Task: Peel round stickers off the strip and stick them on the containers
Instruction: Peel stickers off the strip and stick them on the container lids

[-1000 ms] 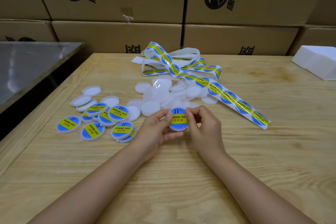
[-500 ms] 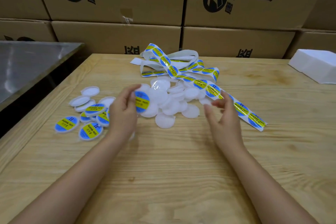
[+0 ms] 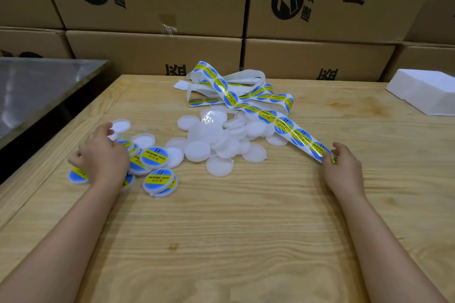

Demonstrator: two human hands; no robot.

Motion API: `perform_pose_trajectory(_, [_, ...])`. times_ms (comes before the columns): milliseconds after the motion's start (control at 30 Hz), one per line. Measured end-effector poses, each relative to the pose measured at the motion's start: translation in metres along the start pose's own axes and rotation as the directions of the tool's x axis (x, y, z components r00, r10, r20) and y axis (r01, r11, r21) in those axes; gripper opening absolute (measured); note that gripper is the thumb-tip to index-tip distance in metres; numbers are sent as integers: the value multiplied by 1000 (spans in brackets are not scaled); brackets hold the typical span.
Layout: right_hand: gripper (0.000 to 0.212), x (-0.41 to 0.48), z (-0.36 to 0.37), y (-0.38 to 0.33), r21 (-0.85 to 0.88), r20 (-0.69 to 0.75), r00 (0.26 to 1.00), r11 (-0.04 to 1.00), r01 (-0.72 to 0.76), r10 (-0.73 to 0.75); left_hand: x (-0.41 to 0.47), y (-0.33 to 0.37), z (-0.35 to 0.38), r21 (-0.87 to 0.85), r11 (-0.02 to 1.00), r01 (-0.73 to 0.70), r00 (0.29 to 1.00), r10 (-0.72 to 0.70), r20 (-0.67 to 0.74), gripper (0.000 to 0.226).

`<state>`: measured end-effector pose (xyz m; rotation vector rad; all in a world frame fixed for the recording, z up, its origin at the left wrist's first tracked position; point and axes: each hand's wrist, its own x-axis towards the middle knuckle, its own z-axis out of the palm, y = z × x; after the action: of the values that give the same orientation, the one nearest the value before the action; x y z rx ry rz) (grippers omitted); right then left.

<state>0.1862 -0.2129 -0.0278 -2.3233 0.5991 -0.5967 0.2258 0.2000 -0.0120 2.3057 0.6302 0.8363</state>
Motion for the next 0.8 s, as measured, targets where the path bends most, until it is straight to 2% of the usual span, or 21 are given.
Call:
perform_pose_trajectory(67, [40, -1, -3, 0, -1, -25, 1000, 1000, -5, 5, -4, 7, -1, 12, 997, -72, 996, 73, -44, 47])
perform_pose_trajectory(133, [39, -1, -5, -2, 19, -32, 999, 1000, -16, 17, -11, 20, -4, -54, 971, -232, 970, 227, -90, 41])
perform_pose_trajectory(200, [36, -1, -7, -5, 85, 6, 998, 994, -67, 67, -23, 37, -9, -149, 890, -431, 901, 417, -116, 37])
perform_pose_trajectory(267, [29, -1, -9, -7, 195, 94, 988, 970, -143, 126, -41, 57, -10, -260, 775, -576, 813, 577, -81, 33])
perform_pose_trajectory(367, [21, -3, -13, -16, 372, 229, 964, 903, -215, 135, -83, 83, -6, -425, 636, -644, 686, 726, 47, 29])
perform_pose_trajectory(467, [22, -12, -15, -33, 497, 302, 951, 842, -212, 61, -120, 91, 5, -535, 526, -662, 524, 834, 171, 29])
perform_pose_trajectory(567, [55, -27, -18, -46, 548, 409, 904, 826, -134, -125, -138, 87, 14, -563, 504, -655, 386, 863, 325, 31])
perform_pose_trajectory(633, [65, -35, -19, -53, 558, 498, 839, 822, -114, -221, -141, 86, 16, -579, 519, -630, 381, 855, 352, 33])
perform_pose_trajectory(700, [52, -39, -18, -58, 541, 539, 794, 838, -72, -280, -142, 89, 15, -601, 555, -575, 415, 831, 371, 38])
perform_pose_trajectory(800, [31, -45, -15, -63, 487, 608, 744, 870, -73, -277, -144, 92, 15, -636, 567, -523, 455, 817, 354, 49])
